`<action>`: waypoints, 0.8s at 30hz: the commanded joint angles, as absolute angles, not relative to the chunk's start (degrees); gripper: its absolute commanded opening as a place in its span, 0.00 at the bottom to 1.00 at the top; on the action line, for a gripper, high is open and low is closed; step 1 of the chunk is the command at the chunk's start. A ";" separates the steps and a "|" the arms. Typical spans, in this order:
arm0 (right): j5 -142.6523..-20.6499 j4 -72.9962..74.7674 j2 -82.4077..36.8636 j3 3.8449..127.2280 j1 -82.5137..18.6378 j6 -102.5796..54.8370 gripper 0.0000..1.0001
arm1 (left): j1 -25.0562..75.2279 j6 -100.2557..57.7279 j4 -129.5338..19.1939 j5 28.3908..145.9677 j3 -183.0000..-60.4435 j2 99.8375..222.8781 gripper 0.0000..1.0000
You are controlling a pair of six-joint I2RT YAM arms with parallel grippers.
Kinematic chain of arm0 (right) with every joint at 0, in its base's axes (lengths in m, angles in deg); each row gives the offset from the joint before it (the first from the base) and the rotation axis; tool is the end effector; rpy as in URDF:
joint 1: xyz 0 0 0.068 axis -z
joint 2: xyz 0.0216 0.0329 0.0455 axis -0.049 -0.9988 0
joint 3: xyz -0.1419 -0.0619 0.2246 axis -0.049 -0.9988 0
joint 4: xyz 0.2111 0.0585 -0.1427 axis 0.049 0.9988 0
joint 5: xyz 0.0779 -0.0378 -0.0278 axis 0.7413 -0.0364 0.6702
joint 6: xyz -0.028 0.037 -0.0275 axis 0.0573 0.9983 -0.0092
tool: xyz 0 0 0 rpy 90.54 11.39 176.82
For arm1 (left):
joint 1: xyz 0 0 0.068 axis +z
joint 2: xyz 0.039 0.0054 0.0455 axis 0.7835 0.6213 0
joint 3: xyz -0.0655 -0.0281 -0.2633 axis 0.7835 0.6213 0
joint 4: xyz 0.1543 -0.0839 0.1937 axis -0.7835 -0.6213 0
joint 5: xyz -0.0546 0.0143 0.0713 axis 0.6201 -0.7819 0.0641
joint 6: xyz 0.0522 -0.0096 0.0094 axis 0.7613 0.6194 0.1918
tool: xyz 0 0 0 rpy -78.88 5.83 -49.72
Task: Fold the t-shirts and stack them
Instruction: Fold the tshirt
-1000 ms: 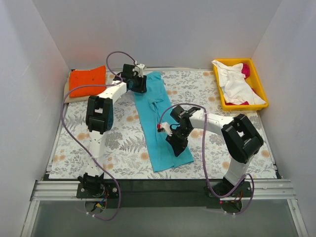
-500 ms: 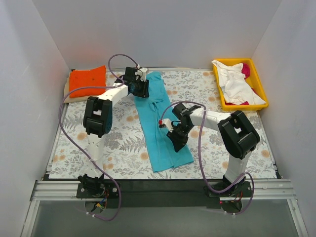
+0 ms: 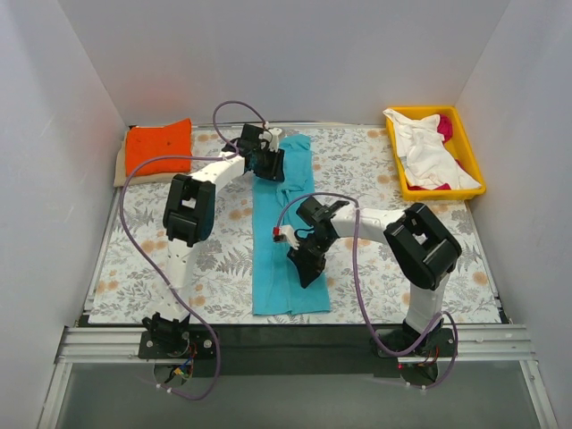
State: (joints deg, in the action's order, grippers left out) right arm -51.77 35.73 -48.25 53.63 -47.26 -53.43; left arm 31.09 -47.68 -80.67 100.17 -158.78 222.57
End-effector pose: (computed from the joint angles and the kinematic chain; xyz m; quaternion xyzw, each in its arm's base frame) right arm 0.2250 0.2510 0.1438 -0.5485 0.7664 0.3324 0.0348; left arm 0.4871 -0.1958 0.1522 -0.0797 0.9245 -0.3127 0.2029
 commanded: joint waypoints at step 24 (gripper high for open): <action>-66.43 25.63 4.60 24.30 -52.18 -84.56 0.63 | 26.74 1.19 -85.49 128.76 -80.34 134.49 0.47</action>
State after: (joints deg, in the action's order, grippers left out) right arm -64.15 33.52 0.88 28.25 -47.89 -78.37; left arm 29.83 -12.82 -79.38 128.68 -87.05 138.90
